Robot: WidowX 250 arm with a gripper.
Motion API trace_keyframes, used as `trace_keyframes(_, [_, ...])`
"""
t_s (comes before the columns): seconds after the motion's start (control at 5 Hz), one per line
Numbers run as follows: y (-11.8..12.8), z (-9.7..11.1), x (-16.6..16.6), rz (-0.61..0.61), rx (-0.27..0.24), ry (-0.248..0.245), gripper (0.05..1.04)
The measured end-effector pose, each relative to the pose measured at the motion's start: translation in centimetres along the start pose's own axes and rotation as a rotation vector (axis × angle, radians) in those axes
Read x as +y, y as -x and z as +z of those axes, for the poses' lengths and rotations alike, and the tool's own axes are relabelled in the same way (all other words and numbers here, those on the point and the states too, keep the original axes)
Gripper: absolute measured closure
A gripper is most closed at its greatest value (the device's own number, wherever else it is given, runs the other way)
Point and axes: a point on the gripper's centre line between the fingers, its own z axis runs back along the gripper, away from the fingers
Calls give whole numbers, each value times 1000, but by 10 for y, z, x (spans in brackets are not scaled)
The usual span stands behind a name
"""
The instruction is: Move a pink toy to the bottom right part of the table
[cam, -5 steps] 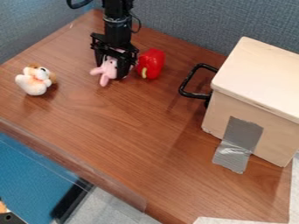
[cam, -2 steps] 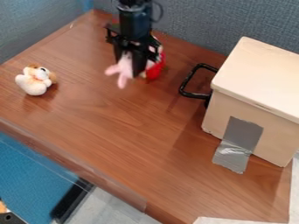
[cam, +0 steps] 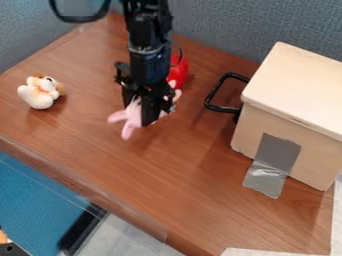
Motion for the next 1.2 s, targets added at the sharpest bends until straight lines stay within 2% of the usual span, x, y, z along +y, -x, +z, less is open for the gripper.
trace_keyframes(0.2, [20, -4, 3, -21, 14, -23, 675])
trace_keyframes(0.4, [35, -3, 3, -45, 30, -18, 600])
trace_keyframes(0.6, [36, -3, 2, -65, 32, -9, 307])
trace_keyframes(0.8, [37, -3, 1, -81, 41, -2, 85])
trace_keyframes(1.0, [35, 8, 1, -84, 15, -9, 81])
trace_keyframes(1.2, [31, 30, 0, -69, -42, -26, 84])
